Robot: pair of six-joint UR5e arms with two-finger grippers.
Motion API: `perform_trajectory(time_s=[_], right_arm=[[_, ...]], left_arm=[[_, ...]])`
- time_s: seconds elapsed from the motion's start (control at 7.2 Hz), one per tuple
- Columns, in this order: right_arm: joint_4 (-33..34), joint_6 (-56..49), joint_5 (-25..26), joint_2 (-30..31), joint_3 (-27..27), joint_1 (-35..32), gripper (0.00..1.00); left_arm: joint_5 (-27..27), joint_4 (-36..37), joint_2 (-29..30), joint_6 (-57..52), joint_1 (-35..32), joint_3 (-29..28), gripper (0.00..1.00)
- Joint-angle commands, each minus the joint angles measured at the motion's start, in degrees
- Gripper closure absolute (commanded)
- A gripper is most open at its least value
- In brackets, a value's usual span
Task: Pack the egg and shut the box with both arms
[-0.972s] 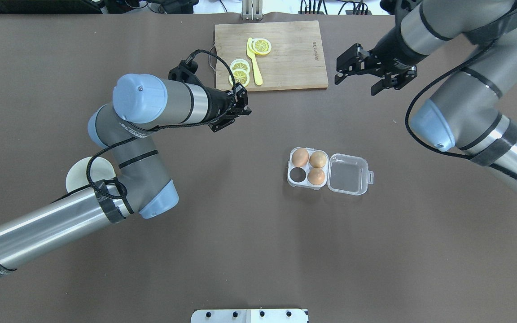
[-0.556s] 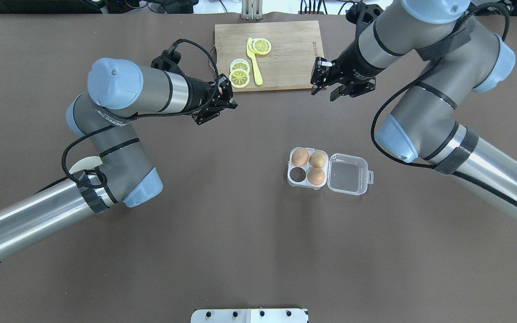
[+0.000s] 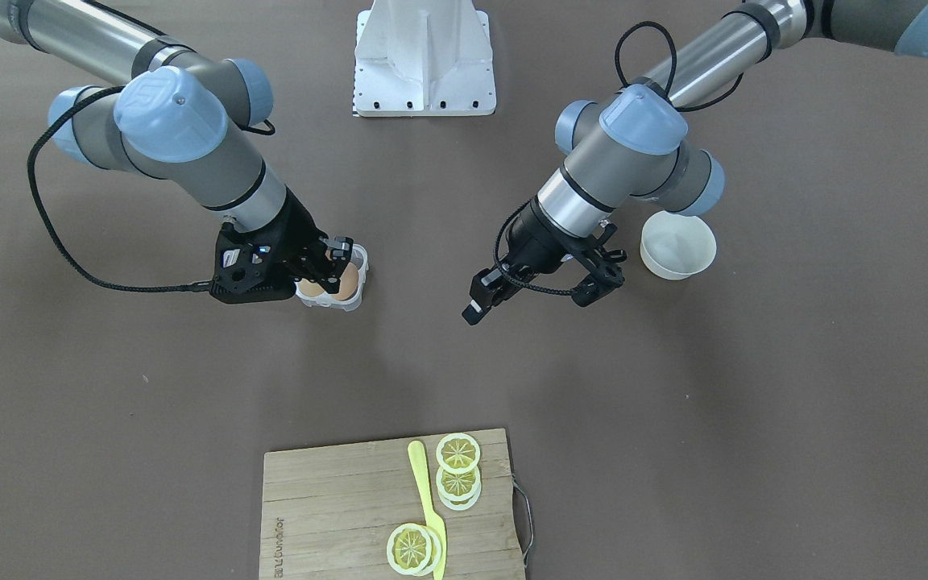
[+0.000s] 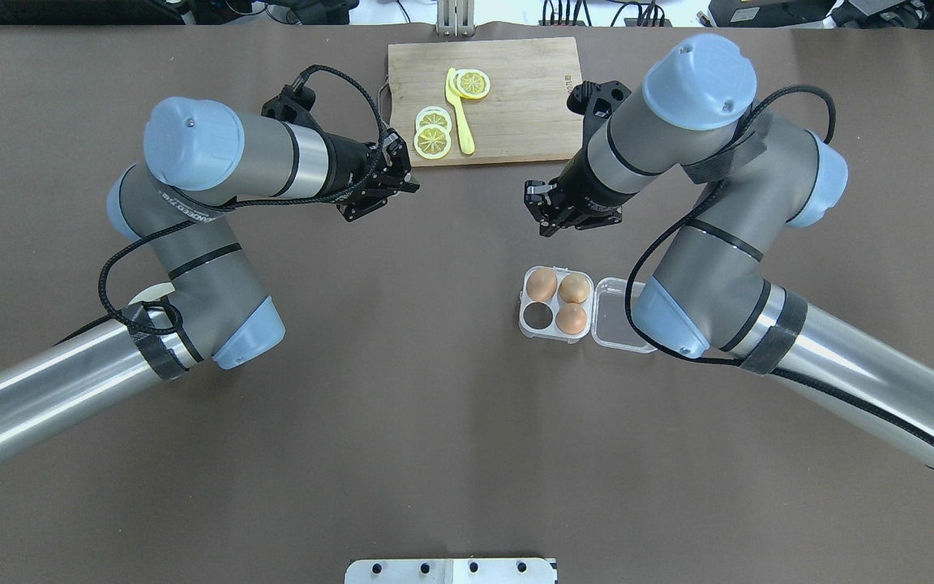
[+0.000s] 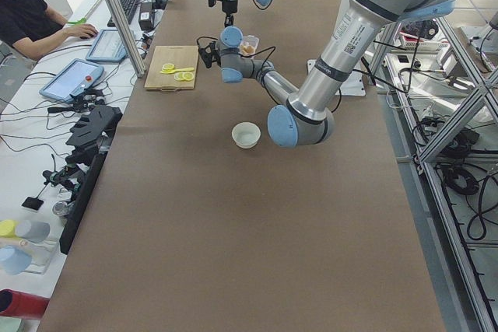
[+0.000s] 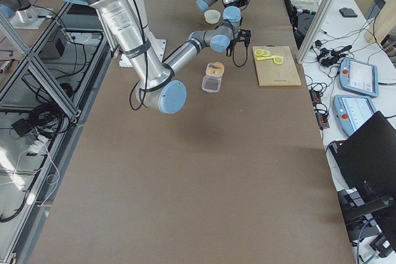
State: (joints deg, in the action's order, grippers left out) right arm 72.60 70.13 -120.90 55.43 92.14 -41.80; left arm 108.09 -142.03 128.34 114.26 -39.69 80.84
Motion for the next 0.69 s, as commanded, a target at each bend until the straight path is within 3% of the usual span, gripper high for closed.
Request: perform_trajectory(time_s=[0.0, 0.56], right_arm=[[-0.1, -3.8, 1.8, 0.3, -1.6, 1.3, 1.00], [-0.1, -5.6, 3.8, 0.6, -3.5, 1.5, 1.00]], left_arm=[[0.0, 0.0, 0.0, 0.0, 0.0, -0.2, 1.00], [-0.1, 0.1, 0.0, 0.0, 0.1, -0.3, 1.00]])
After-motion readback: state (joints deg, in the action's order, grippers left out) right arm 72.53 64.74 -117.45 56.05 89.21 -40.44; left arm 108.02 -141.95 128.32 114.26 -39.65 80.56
